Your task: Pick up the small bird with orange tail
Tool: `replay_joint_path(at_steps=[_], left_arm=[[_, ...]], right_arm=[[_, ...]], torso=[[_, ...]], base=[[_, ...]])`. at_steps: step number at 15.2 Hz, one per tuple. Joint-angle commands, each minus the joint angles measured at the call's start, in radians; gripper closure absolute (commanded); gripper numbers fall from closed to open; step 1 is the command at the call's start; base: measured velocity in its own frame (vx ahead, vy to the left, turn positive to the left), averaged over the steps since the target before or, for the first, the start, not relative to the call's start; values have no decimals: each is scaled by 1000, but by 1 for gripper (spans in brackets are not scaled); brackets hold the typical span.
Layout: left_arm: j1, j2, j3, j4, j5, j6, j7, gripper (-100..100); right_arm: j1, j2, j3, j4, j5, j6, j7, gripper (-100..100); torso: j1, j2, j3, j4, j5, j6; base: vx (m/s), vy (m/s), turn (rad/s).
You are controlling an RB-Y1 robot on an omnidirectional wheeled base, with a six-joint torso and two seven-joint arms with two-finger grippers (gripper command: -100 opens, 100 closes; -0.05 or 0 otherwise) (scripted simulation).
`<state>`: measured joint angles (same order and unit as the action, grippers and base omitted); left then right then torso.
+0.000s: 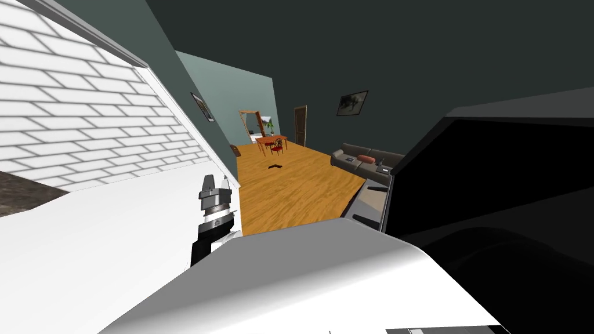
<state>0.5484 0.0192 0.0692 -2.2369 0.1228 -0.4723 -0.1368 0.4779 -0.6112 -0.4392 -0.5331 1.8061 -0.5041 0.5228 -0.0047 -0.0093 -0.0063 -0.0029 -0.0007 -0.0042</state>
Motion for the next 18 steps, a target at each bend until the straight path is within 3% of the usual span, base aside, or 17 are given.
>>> replay_joint_path(at_steps=[1, 4, 6, 8, 11, 12, 16, 18], left_arm=[[0, 0, 0, 0, 0, 0, 0, 0], [0, 0, 0, 0, 0, 0, 0, 0], [0, 0, 0, 0, 0, 0, 0, 0], [0, 0, 0, 0, 0, 0, 0, 0], [0, 0, 0, 0, 0, 0, 0, 0], [0, 0, 0, 0, 0, 0, 0, 0], [0, 0, 0, 0, 0, 0, 0, 0], [0, 0, 0, 0, 0, 0, 0, 0]], right_arm=[[-13, 6, -17, -3, 43, -5, -8, -100], [-70, 15, -77, 29, 120, -21, 7, -100], [-70, 15, -77, 29, 124, -21, 7, -100], [-123, 24, -132, 60, 190, -37, 23, -100], [-125, 24, -130, 65, 192, -33, 29, -100], [-125, 24, -131, 64, 195, -34, 28, 100], [-127, 19, -133, 61, 195, -32, 27, 100], [-73, 15, -77, 29, 127, -21, 7, 100]], torso=[[0, 0, 0, 0, 0, 0], [0, 0, 0, 0, 0, 0], [0, 0, 0, 0, 0, 0], [-1, -1, -1, 0, 0, -1], [-3, -5, -3, -1, 1, -3], [-3, -6, -3, -1, 1, -3], [-5, -6, -4, -2, -4, -1], [-5, -6, -4, -2, -4, -1]], base=[[-11, -5, -77], [-15, -7, -118], [-13, -2, -51], [-16, -4, -121], [-16, -2, -55], [0, 0, 0], [1, -5, 10], [15, 8, 126]])
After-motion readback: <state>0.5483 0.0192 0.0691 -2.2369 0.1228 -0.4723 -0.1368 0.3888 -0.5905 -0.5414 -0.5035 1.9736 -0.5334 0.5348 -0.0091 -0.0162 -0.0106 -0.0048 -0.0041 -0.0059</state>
